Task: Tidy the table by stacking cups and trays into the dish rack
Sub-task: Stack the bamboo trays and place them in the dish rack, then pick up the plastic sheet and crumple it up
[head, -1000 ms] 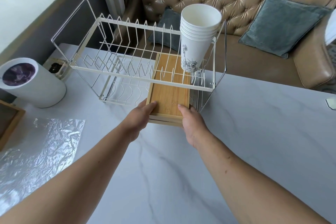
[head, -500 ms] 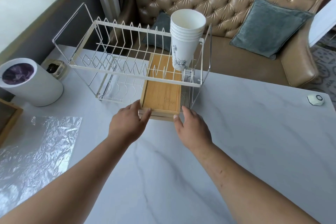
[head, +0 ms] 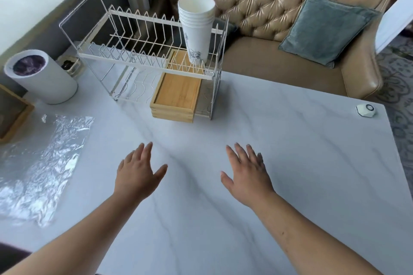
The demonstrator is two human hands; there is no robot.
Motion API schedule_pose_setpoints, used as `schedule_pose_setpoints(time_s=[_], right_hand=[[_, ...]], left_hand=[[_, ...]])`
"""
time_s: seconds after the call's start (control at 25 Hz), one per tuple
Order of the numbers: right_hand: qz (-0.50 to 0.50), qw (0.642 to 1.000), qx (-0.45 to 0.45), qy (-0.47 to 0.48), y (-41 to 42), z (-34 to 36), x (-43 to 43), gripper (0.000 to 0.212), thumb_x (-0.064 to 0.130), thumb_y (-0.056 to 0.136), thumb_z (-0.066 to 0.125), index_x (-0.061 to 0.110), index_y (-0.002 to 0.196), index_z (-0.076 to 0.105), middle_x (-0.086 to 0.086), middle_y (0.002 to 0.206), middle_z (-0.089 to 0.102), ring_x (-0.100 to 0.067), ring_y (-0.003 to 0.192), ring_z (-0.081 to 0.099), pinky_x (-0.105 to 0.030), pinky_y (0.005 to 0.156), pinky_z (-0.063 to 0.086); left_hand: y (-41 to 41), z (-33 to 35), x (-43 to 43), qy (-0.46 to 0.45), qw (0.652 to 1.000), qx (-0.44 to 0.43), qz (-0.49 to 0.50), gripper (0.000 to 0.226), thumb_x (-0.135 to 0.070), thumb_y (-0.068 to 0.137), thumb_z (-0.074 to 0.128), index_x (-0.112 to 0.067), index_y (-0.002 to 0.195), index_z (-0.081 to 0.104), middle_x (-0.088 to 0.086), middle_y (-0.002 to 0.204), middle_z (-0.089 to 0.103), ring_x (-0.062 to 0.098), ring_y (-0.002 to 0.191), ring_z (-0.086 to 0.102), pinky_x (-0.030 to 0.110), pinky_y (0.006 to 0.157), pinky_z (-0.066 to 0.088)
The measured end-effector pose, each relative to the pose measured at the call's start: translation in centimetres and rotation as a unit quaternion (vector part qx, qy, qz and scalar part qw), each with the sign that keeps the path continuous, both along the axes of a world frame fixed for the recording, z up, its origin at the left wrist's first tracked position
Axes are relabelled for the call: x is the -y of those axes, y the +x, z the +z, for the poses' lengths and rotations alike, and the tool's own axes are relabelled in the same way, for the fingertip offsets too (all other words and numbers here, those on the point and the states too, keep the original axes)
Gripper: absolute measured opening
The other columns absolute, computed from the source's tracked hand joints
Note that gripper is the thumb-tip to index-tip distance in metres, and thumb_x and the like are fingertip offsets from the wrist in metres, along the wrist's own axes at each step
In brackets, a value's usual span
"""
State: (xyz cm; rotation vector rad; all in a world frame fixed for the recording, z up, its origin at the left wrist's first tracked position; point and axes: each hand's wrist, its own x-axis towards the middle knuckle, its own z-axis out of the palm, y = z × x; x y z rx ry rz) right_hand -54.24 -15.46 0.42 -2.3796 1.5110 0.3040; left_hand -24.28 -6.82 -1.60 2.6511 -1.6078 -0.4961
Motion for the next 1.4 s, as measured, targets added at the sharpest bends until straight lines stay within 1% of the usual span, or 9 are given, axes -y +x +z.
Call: schedule_pose_setpoints(time_s=[0.16,0.32,0.56,0.76,1.0,1.12,1.2,1.28,1.4], right_hand=[[-0.002,1.000,0.004,0.012,-4.2,0.5,-2.3,0.076,0.057,0.099,0.036,0.025,0.163,0.011,-0.005,0.172,0.013,-0.033,0.158,0.009,-0.052,0.126,0.013],[0.002,1.000,0.013,0.026,-6.5,0.9,-4.2,0.072,0.053,0.100,0.039,0.024,0.162,0.016,-0.003,0.170,0.018,-0.030,0.156,0.014,-0.045,0.126,0.016],[0.012,0.999,0.017,0.028,-3.9,1.1,-6.0,0.071,0.054,0.100,0.038,0.026,0.162,0.016,-0.001,0.170,0.017,-0.028,0.157,0.012,-0.043,0.127,0.016],[0.039,0.999,0.014,0.033,4.6,0.0,-7.1,0.072,0.053,0.100,0.038,0.027,0.163,0.013,0.000,0.171,0.013,-0.027,0.157,0.009,-0.043,0.127,0.013],[0.118,0.991,0.014,0.053,20.6,-1.9,-9.0,0.072,0.053,0.100,0.037,0.028,0.163,0.012,0.000,0.172,0.010,-0.026,0.158,0.006,-0.043,0.128,0.010],[0.157,0.986,0.025,0.053,27.9,-2.8,-9.8,0.072,0.052,0.100,0.037,0.028,0.163,0.012,-0.001,0.172,0.011,-0.026,0.158,0.006,-0.044,0.128,0.007],[0.182,0.981,0.027,0.054,31.8,-3.6,-10.3,0.072,0.051,0.100,0.039,0.027,0.163,0.013,-0.002,0.172,0.012,-0.027,0.158,0.006,-0.045,0.128,0.007],[0.197,0.978,0.026,0.060,34.5,-4.2,-10.7,0.072,0.049,0.100,0.040,0.027,0.163,0.012,-0.003,0.172,0.012,-0.028,0.158,0.005,-0.045,0.128,0.006],[0.201,0.977,0.023,0.070,37.1,-4.9,-11.2,0.073,0.048,0.100,0.041,0.029,0.163,0.010,-0.005,0.172,0.009,-0.030,0.158,0.004,-0.047,0.128,0.007]], left_hand=[[-2.6,0.7,-4.2,0.026,1.000,0.016,-0.003,0.090,-0.073,0.091,0.046,-0.027,0.164,0.023,0.001,0.171,0.028,0.025,0.154,0.030,0.044,0.124,0.028],[-3.1,1.5,-7.3,0.036,0.999,0.034,-0.002,0.087,-0.071,0.092,0.048,-0.027,0.163,0.026,0.000,0.170,0.029,0.025,0.153,0.032,0.045,0.124,0.029],[0.1,1.2,-9.7,0.028,0.999,0.027,0.028,0.085,-0.069,0.092,0.050,-0.027,0.163,0.028,0.001,0.171,0.028,0.026,0.154,0.031,0.045,0.124,0.028],[6.7,-0.2,-11.9,0.034,0.998,0.004,0.060,0.086,-0.070,0.091,0.048,-0.027,0.163,0.028,0.002,0.171,0.027,0.027,0.154,0.030,0.045,0.124,0.029],[19.4,-2.2,-15.0,0.028,0.992,-0.014,0.123,0.087,-0.069,0.092,0.049,-0.024,0.163,0.026,0.005,0.172,0.023,0.029,0.155,0.028,0.048,0.124,0.028],[24.4,-3.5,-15.8,0.025,0.990,-0.027,0.135,0.086,-0.067,0.093,0.050,-0.023,0.163,0.026,0.005,0.172,0.024,0.030,0.155,0.027,0.047,0.125,0.027],[26.3,-4.4,-16.1,0.031,0.991,-0.038,0.125,0.085,-0.066,0.094,0.048,-0.022,0.163,0.026,0.005,0.172,0.025,0.029,0.155,0.027,0.046,0.126,0.025],[26.6,-4.9,-16.1,0.028,0.994,-0.041,0.097,0.081,-0.065,0.095,0.049,-0.022,0.161,0.032,0.004,0.170,0.028,0.030,0.154,0.029,0.045,0.124,0.027],[24.4,-4.9,-16.0,0.024,0.998,-0.057,0.015,0.076,-0.064,0.093,0.048,-0.025,0.157,0.038,0.003,0.169,0.032,0.029,0.151,0.034,0.045,0.120,0.033]])
